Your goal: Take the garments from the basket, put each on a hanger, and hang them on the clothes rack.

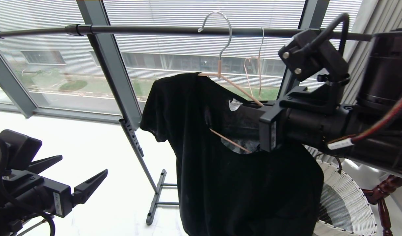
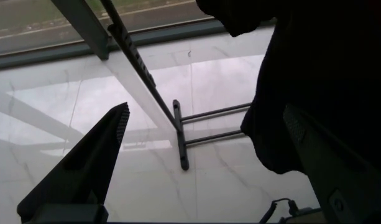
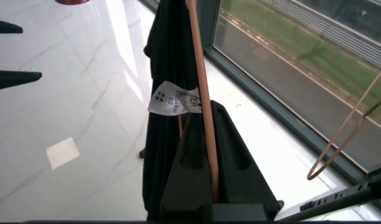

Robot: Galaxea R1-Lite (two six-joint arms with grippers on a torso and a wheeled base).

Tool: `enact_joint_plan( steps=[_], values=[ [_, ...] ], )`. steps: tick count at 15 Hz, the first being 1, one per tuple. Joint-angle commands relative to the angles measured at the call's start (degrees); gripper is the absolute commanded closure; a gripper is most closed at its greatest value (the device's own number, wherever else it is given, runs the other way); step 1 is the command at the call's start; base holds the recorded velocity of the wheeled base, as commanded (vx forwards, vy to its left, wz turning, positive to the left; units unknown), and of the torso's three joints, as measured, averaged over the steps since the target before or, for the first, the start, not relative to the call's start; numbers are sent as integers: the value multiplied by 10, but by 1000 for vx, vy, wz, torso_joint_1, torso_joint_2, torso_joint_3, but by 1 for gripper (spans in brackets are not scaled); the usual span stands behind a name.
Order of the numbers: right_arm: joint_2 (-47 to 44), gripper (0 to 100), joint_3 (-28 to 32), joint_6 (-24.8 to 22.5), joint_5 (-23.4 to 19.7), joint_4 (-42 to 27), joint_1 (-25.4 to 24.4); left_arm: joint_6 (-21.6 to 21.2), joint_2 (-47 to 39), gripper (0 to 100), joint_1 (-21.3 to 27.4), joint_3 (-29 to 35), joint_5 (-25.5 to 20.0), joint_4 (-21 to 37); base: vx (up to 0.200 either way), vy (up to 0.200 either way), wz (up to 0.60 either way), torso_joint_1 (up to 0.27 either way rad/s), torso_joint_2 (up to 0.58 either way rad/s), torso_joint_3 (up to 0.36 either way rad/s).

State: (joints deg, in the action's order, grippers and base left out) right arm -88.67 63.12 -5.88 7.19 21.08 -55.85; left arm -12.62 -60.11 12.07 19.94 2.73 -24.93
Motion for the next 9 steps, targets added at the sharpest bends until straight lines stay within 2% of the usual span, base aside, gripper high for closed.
enact_joint_plan(
  steps=[1, 3, 7, 9],
  values=[
    [-70, 100, 44, 1, 7, 0, 24, -1, 3, 0, 0, 6, 0, 0, 0, 0, 0, 0, 0, 0],
    [-94, 100, 82, 0, 29, -12, 55, -14, 3, 0, -2, 17, 1, 0, 0, 0, 0, 0, 0, 0],
    [-131, 100, 166, 1, 30, -43, 94, -19, 3, 0, 0, 26, -2, 0, 0, 0, 0, 0, 0, 0],
    [-156, 100, 212, 1, 31, -52, 105, -18, 3, 0, 1, 26, -4, 0, 200, 0, 0, 0, 5, 5]
  ],
)
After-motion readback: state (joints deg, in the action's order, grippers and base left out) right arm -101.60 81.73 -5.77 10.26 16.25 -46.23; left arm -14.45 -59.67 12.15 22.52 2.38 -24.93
